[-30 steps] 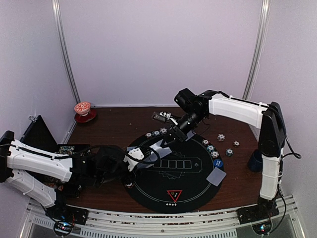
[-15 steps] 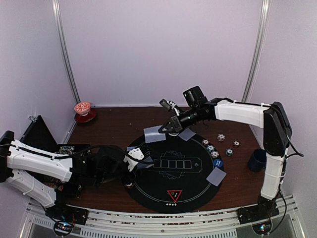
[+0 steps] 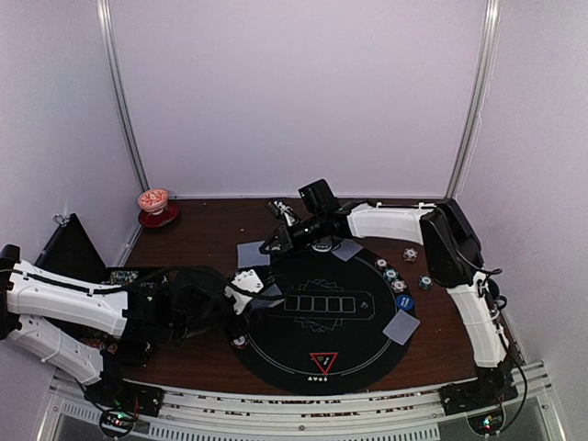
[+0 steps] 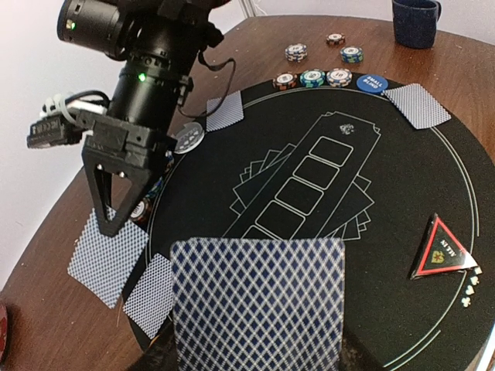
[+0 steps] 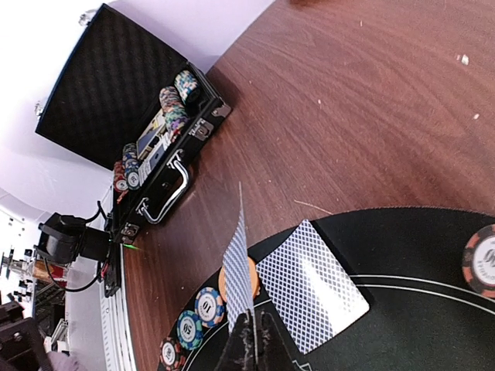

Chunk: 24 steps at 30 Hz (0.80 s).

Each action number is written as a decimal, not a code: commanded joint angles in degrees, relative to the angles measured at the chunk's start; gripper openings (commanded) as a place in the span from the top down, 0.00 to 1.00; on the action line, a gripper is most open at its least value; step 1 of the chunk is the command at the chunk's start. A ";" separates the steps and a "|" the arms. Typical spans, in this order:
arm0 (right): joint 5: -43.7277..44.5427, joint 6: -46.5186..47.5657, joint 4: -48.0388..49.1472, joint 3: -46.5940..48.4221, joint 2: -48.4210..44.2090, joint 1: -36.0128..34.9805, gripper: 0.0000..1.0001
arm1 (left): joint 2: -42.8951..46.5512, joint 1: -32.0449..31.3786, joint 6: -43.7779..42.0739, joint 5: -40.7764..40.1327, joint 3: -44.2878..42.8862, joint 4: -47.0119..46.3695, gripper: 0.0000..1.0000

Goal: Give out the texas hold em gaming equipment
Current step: Distribute the poker card in the big blind area.

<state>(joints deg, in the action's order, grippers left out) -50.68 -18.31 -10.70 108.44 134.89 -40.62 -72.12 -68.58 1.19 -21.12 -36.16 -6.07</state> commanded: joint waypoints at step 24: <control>-1.40 -4.95 -0.71 5.34 9.33 -2.27 1.00 | 0.51 0.11 -0.22 -1.02 -0.18 -2.82 0.48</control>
<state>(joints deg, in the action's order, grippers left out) -51.03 -22.87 -10.98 113.36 143.20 -42.37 -71.99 -68.58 1.17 -21.54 -36.16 -5.98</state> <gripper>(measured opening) 0.004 0.523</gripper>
